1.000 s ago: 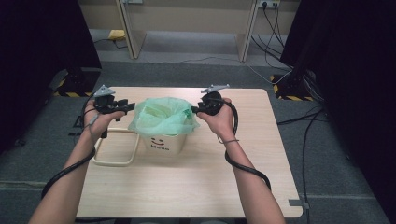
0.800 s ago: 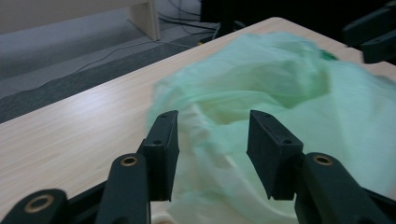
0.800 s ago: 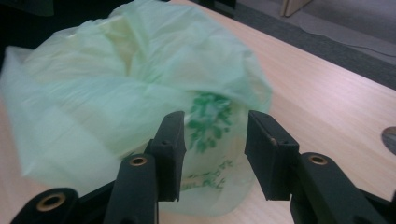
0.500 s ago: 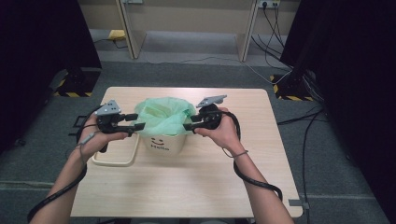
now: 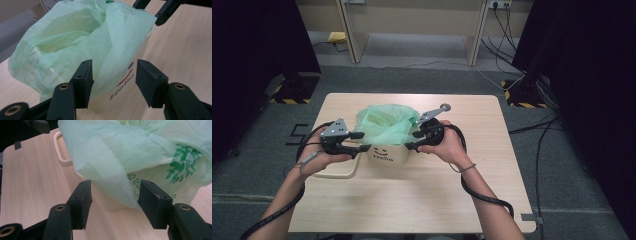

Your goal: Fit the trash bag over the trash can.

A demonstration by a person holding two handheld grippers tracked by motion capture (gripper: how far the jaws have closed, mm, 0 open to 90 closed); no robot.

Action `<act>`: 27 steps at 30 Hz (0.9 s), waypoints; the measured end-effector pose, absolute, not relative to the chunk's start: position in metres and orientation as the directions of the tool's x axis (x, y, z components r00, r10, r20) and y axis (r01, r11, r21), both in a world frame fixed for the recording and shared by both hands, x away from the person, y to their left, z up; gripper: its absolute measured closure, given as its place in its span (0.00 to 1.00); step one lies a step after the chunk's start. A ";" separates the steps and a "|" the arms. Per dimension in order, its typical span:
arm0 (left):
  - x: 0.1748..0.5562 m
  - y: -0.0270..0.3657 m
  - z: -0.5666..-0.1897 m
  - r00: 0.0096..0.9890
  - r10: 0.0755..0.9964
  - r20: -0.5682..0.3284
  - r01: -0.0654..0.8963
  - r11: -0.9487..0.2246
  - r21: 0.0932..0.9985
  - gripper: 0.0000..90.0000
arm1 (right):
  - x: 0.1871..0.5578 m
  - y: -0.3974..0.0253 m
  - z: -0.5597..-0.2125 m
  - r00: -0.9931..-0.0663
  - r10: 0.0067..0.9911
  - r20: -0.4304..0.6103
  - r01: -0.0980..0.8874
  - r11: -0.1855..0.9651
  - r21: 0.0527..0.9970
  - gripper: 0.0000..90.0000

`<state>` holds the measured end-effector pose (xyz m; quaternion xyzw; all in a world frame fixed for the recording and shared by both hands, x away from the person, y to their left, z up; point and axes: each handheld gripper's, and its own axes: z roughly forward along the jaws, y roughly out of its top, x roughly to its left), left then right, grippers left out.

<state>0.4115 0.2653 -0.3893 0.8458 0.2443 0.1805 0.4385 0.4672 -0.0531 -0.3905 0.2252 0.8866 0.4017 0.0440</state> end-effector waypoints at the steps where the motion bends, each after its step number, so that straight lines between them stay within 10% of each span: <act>1: 0.411 0.265 -0.390 0.814 0.571 0.101 0.251 -0.504 0.826 0.54 | 0.467 -0.053 -0.391 -0.895 0.435 0.098 0.361 0.579 0.731 0.54; 12: 0.406 0.264 -0.389 0.811 0.544 0.215 0.170 -0.571 0.803 0.86 | 0.462 -0.053 -0.396 -0.895 0.438 0.084 0.354 0.582 0.732 1.00; 27: 0.392 0.265 -0.393 0.849 0.486 0.209 0.150 -0.600 0.786 1.00 | 0.451 -0.057 -0.407 -0.914 0.385 0.126 0.360 0.631 0.687 1.00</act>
